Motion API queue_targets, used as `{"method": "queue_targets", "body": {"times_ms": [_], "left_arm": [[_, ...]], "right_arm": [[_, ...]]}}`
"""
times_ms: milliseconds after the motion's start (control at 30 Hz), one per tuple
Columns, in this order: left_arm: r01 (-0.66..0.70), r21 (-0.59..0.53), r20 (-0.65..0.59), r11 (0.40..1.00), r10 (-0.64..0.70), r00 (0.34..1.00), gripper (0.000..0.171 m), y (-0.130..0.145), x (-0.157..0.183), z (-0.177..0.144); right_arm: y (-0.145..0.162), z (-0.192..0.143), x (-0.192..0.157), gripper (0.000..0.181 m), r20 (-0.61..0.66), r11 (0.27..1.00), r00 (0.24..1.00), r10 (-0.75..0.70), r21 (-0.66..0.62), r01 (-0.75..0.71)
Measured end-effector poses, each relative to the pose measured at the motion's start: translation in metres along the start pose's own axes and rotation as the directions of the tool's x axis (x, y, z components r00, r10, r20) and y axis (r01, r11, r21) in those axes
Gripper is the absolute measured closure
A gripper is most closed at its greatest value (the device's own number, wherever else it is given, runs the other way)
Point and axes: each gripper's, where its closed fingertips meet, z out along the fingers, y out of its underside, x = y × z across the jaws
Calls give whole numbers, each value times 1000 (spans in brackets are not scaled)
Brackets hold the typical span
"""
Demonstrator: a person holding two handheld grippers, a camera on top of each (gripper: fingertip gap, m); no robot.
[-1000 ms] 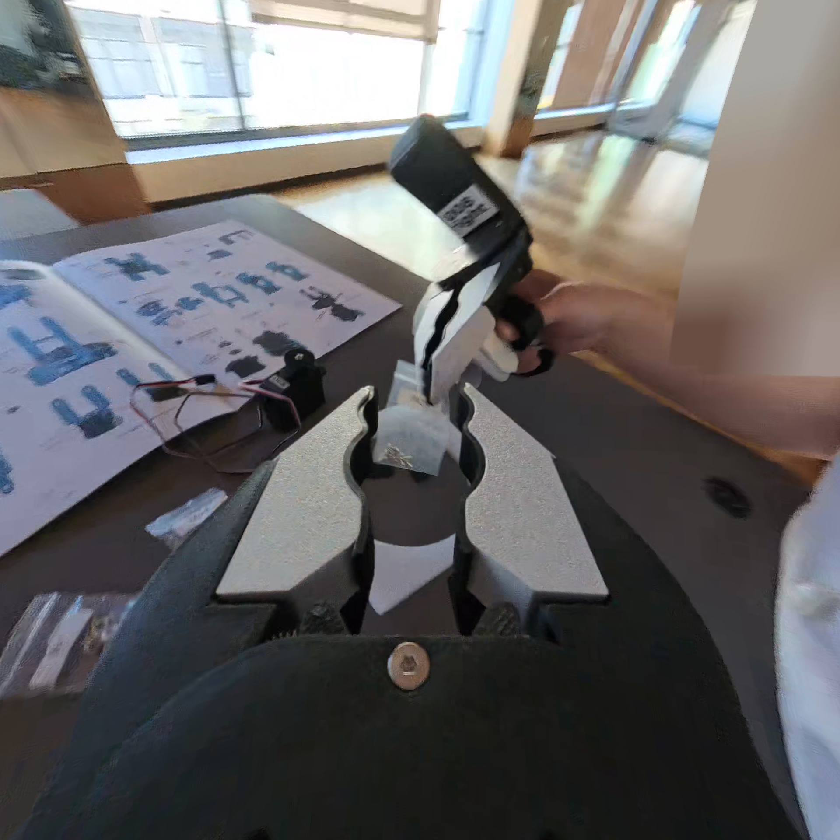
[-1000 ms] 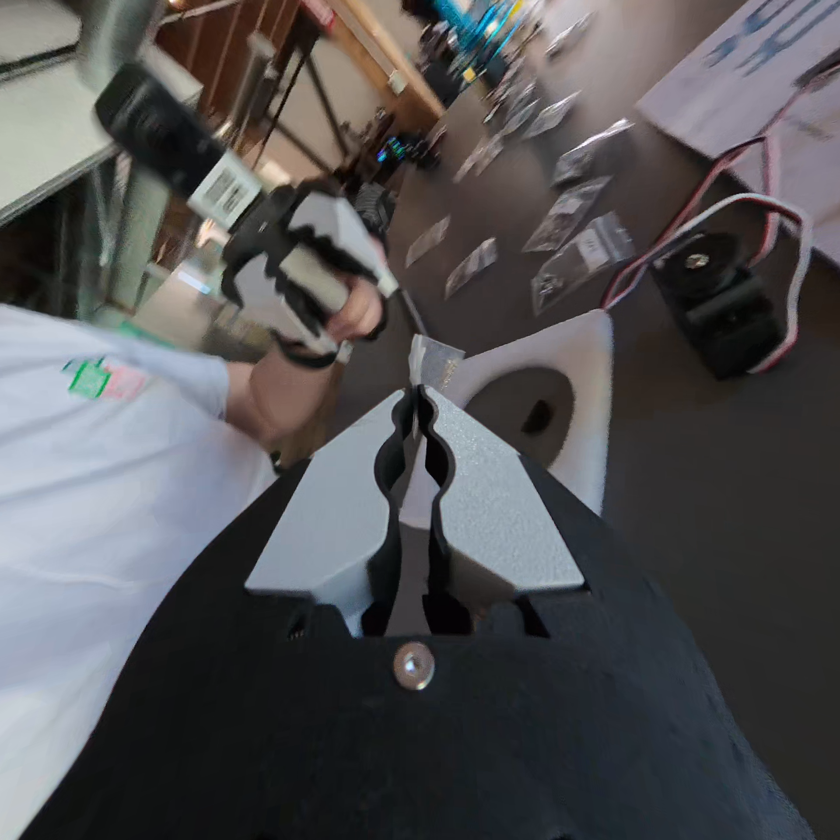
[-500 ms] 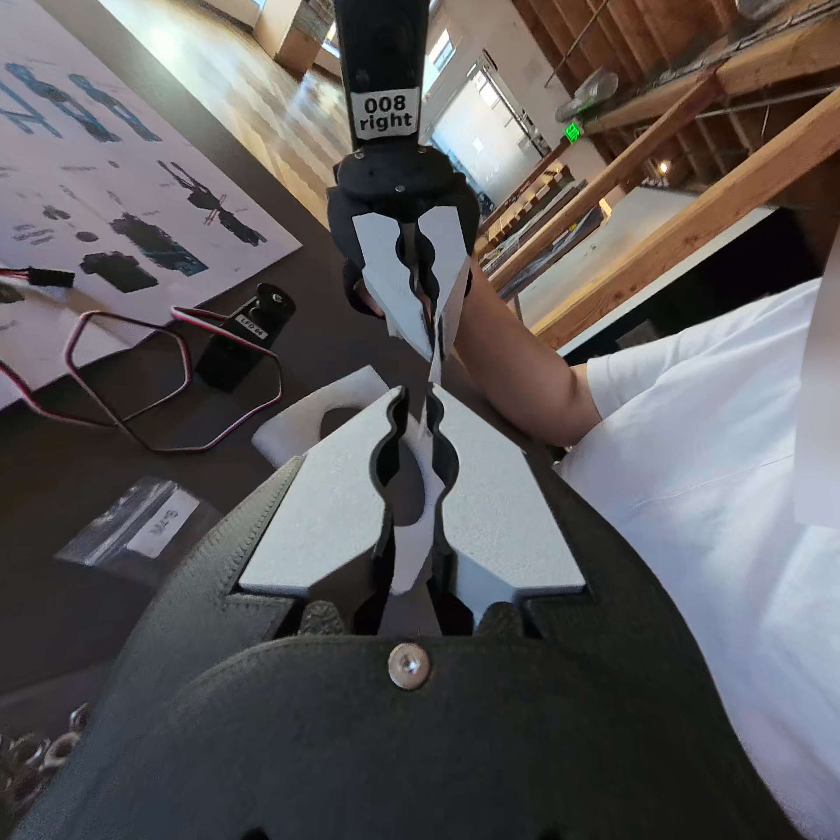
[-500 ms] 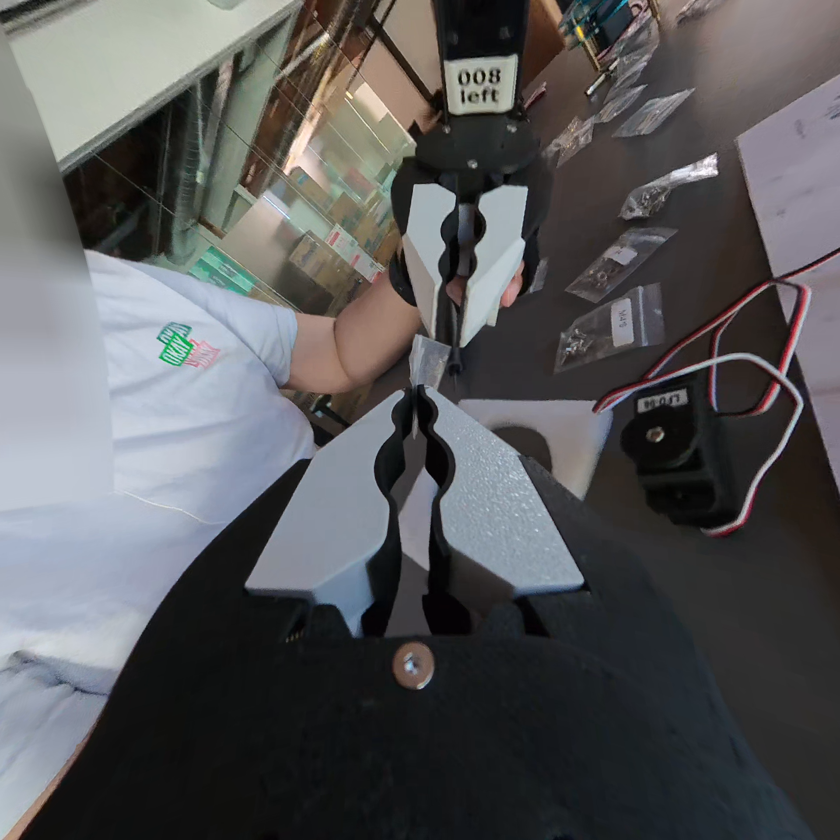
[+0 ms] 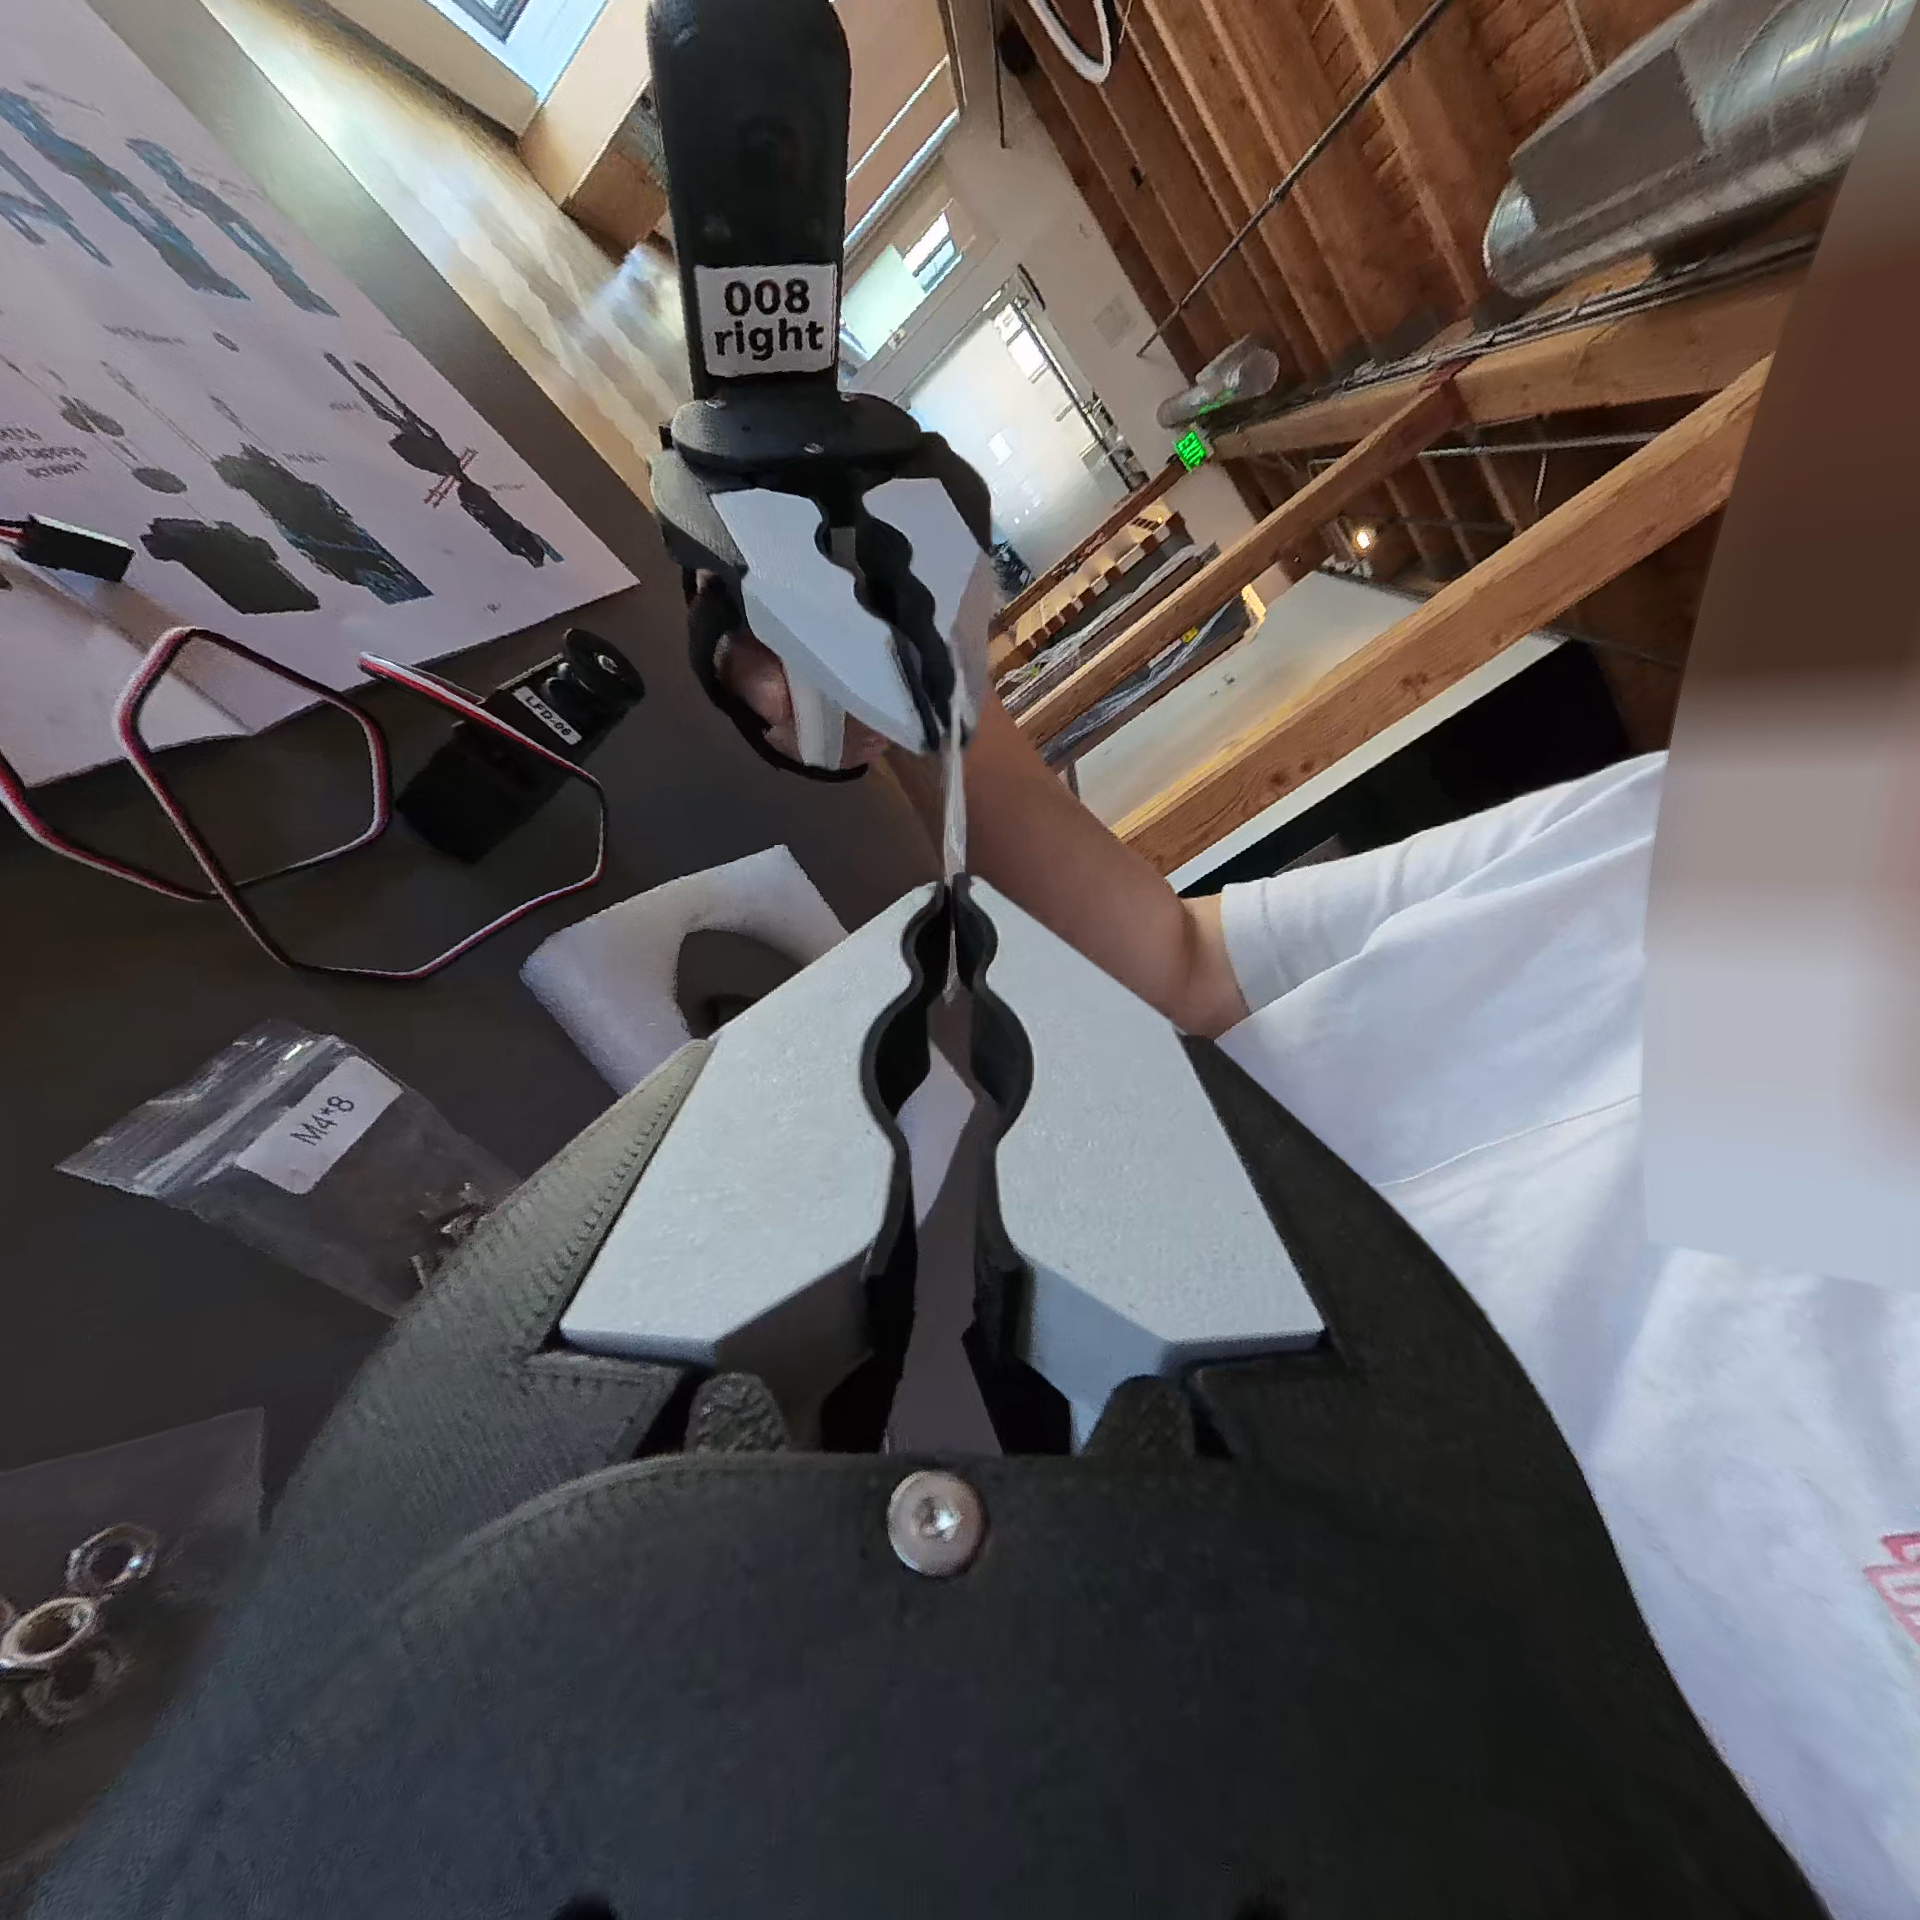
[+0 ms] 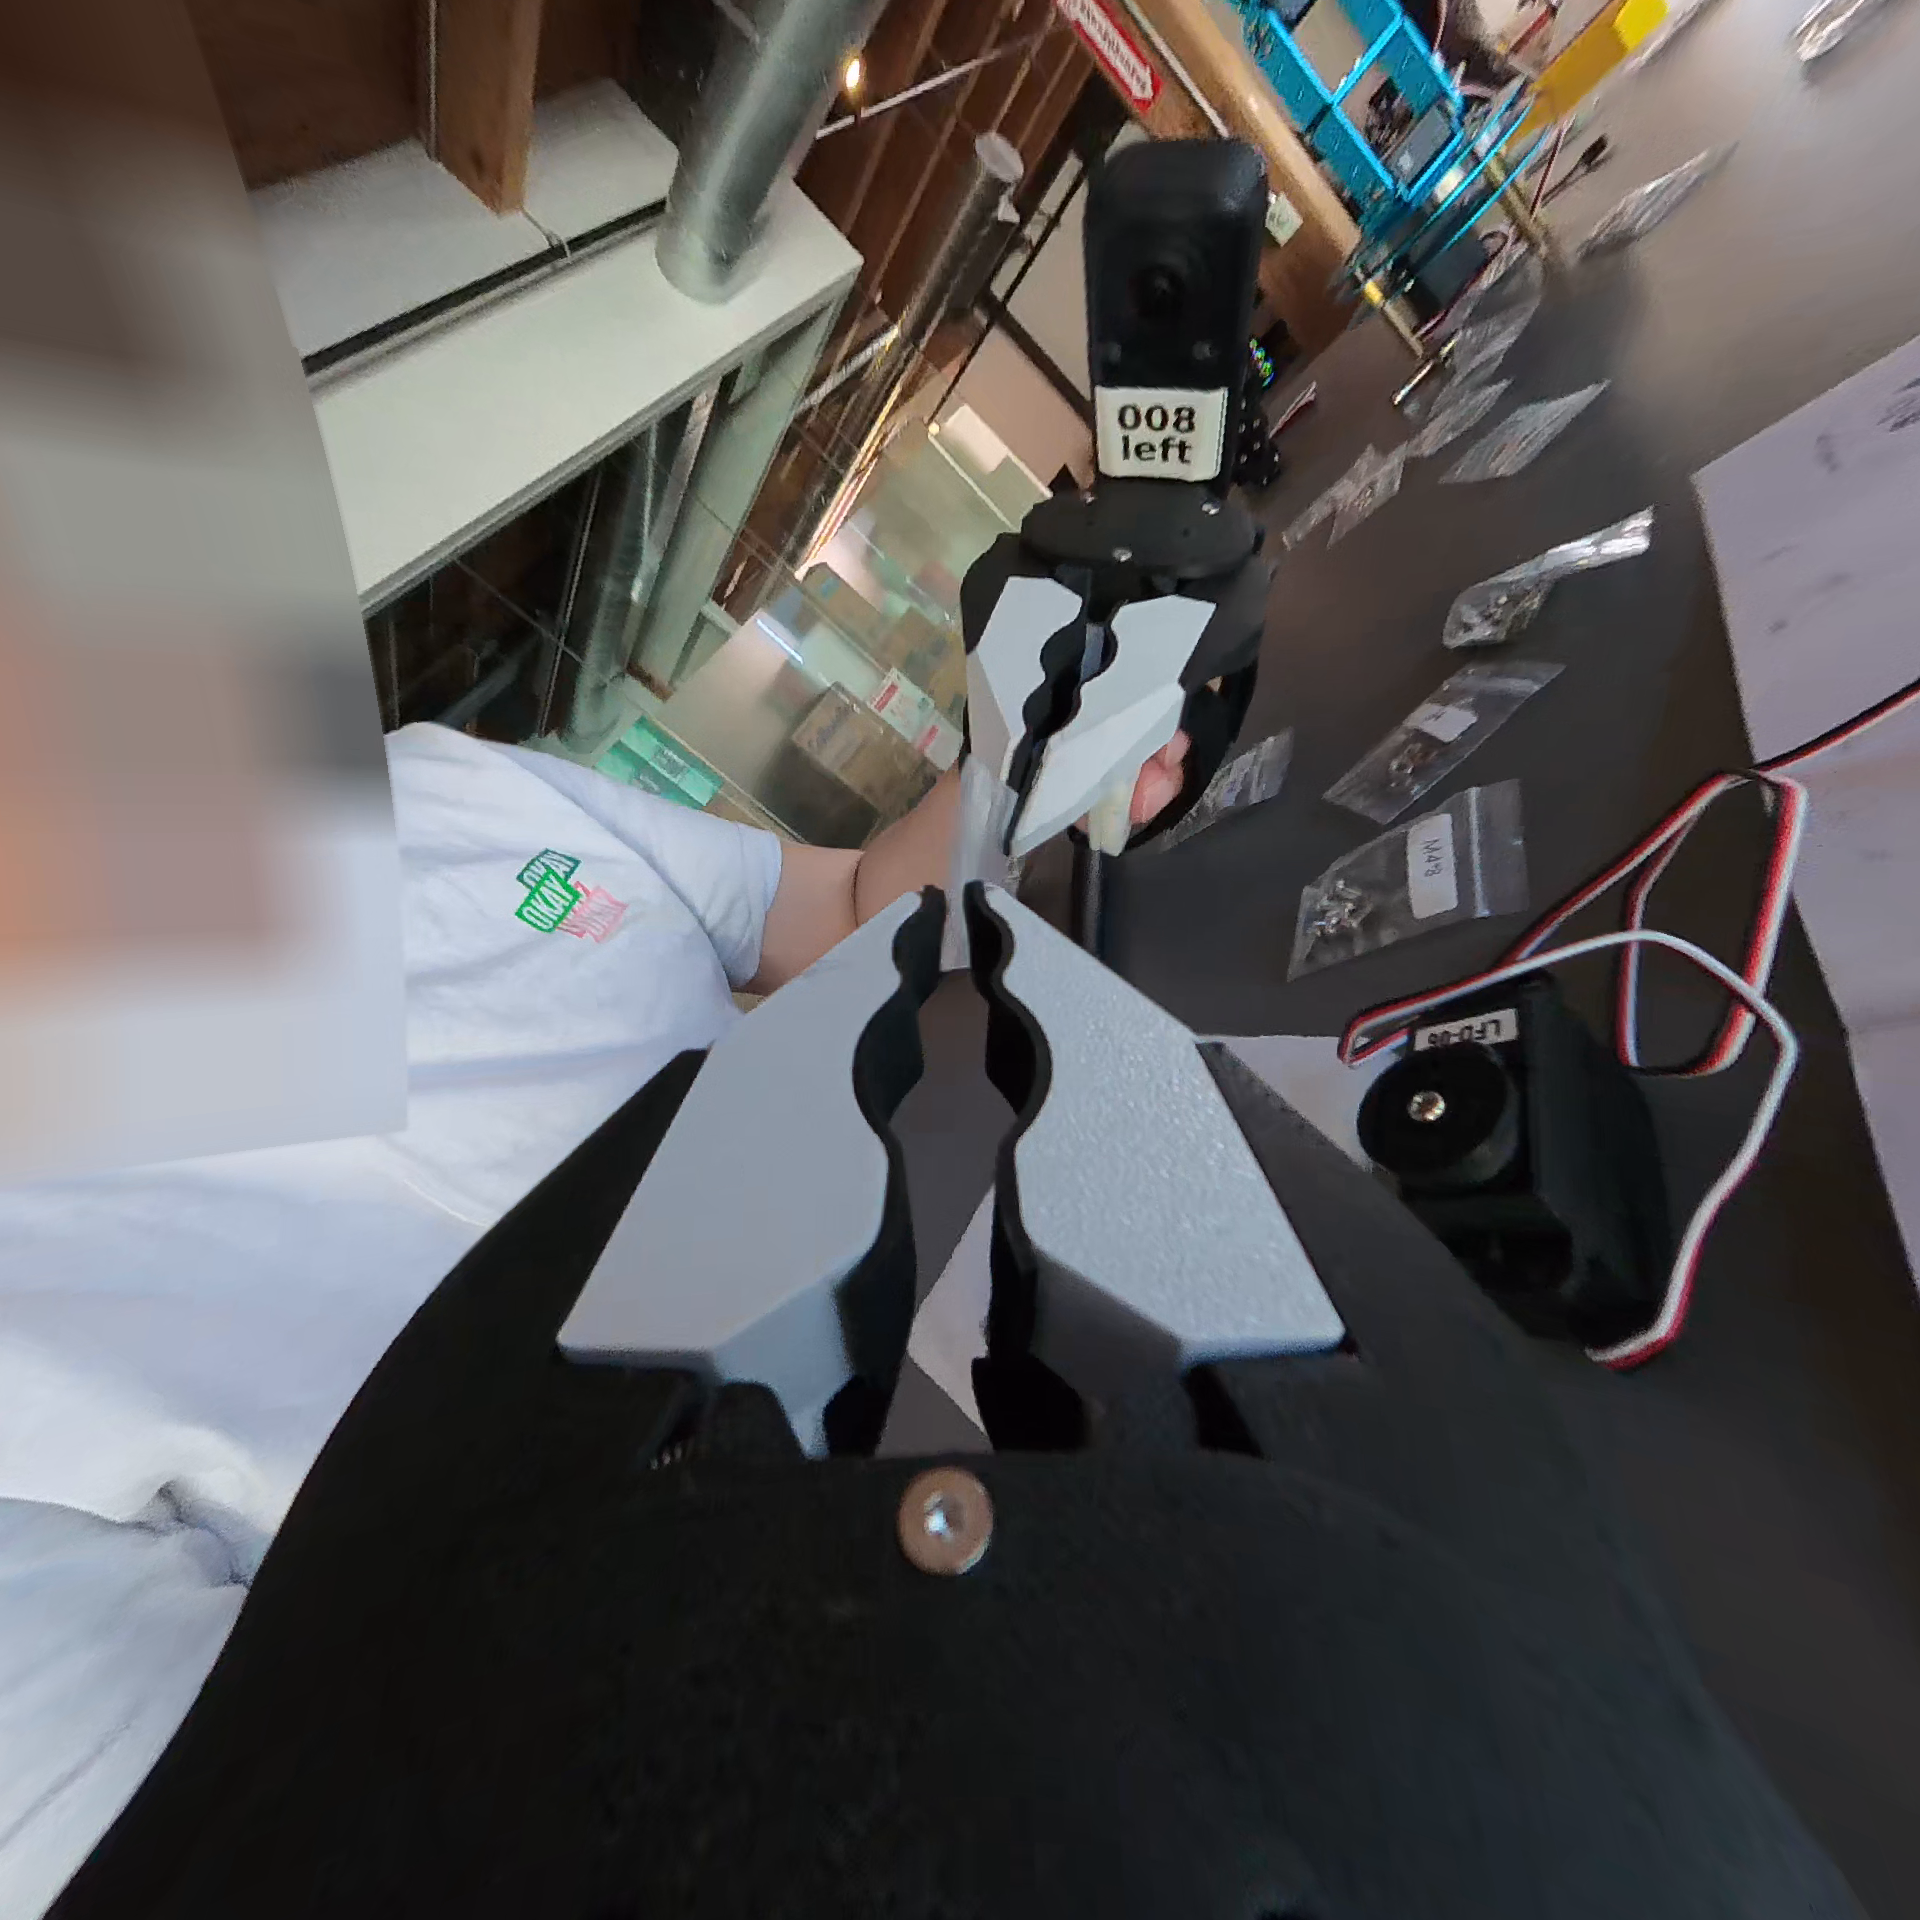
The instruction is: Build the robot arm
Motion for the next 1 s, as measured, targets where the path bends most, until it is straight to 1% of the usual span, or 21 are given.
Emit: {"method": "queue_targets", "body": {"times_ms": [100,333,1000], "left_arm": [[14,2,-7,1000,-14,1000,171,0,1,2],[23,-15,-9,1000,-23,1000,171,5,1,5],[35,-51,-13,998,-36,999,171,11,1,8]], "right_arm": [[1,-3,0,179,-9,1000,1000,6,2,-6],[7,4,0,181,-1,999,1000,29,-35,-29],[13,1,8,181,-13,997,998,59,-52,-59]]}}
